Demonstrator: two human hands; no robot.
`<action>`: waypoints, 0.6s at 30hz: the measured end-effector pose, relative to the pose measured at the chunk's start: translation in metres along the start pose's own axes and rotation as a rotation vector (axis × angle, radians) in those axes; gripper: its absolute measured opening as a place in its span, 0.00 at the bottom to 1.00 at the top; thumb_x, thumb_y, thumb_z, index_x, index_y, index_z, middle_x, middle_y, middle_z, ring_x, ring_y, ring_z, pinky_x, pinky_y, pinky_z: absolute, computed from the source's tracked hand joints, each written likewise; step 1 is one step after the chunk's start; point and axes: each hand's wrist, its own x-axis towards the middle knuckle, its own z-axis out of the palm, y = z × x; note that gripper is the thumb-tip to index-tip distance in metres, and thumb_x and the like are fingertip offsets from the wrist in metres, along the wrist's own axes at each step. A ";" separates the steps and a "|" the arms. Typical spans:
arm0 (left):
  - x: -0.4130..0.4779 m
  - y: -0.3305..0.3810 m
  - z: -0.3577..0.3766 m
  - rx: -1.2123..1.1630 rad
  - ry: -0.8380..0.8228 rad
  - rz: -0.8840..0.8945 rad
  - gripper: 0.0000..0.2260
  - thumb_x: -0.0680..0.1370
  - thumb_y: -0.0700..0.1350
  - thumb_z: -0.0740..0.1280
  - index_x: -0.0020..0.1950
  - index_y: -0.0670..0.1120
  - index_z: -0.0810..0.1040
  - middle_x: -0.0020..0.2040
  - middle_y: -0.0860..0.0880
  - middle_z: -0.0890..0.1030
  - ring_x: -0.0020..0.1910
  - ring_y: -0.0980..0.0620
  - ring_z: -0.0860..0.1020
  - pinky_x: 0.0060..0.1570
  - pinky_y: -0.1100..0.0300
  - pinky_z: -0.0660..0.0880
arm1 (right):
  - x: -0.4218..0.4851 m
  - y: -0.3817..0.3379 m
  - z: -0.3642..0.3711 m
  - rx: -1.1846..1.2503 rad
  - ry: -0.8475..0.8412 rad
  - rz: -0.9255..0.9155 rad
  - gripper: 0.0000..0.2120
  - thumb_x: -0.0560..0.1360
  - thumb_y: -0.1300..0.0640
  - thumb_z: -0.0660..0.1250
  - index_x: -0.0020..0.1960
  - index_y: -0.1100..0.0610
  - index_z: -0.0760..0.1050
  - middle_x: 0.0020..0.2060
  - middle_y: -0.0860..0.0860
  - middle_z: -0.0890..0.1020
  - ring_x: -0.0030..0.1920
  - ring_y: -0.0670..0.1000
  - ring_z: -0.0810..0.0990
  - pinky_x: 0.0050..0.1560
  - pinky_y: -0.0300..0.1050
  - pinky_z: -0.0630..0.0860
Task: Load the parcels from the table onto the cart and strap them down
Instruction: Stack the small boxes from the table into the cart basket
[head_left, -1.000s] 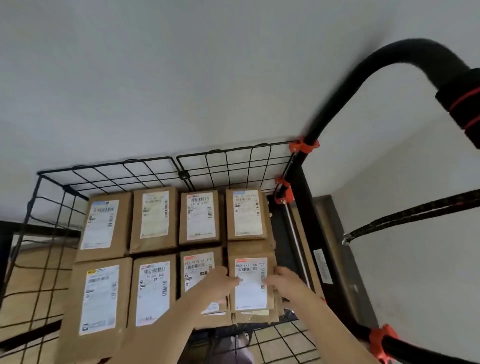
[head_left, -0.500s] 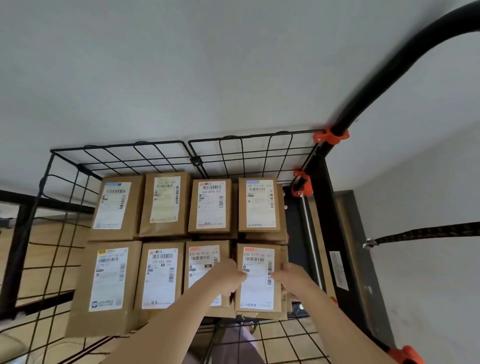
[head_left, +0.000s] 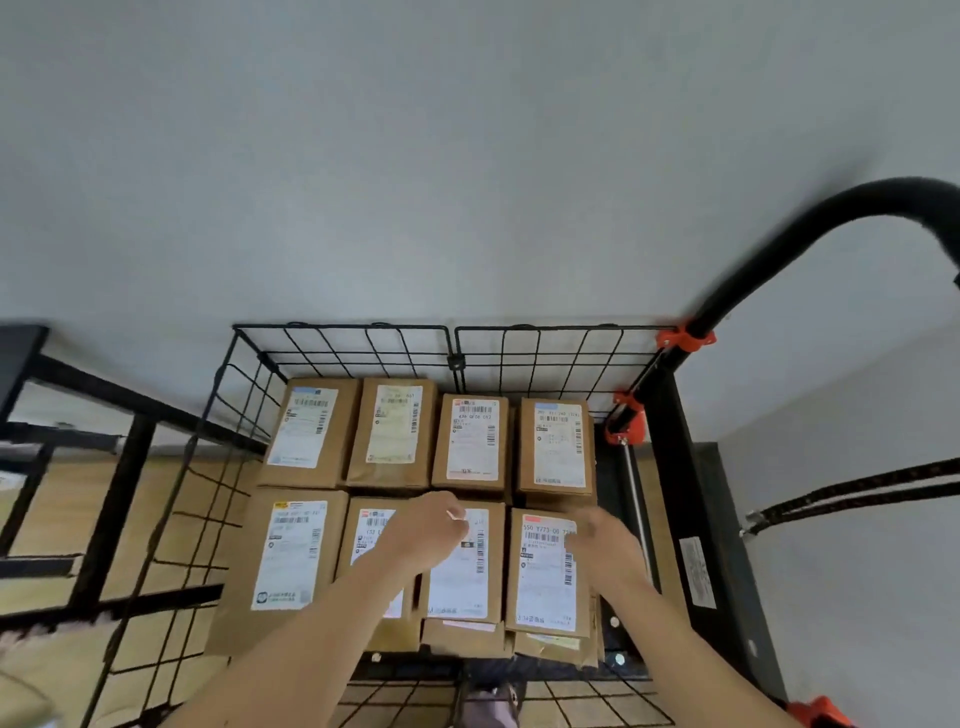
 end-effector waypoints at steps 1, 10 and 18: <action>-0.007 -0.005 -0.009 -0.010 0.011 0.023 0.11 0.78 0.47 0.59 0.59 0.51 0.76 0.53 0.53 0.79 0.45 0.56 0.78 0.49 0.59 0.77 | -0.007 -0.011 0.000 -0.010 -0.002 -0.031 0.16 0.77 0.56 0.62 0.65 0.52 0.72 0.54 0.49 0.79 0.39 0.44 0.75 0.35 0.37 0.73; -0.098 -0.082 -0.096 -0.065 0.232 0.185 0.13 0.80 0.45 0.57 0.61 0.51 0.75 0.55 0.53 0.77 0.53 0.55 0.75 0.50 0.66 0.73 | -0.100 -0.134 0.053 -0.002 0.007 -0.326 0.14 0.77 0.60 0.59 0.61 0.53 0.76 0.56 0.49 0.80 0.47 0.47 0.76 0.40 0.38 0.75; -0.196 -0.203 -0.166 -0.057 0.471 0.247 0.11 0.80 0.47 0.59 0.59 0.53 0.76 0.55 0.55 0.80 0.53 0.56 0.76 0.55 0.58 0.75 | -0.200 -0.237 0.153 0.042 -0.019 -0.567 0.12 0.76 0.60 0.62 0.56 0.52 0.78 0.52 0.47 0.80 0.47 0.46 0.77 0.38 0.33 0.73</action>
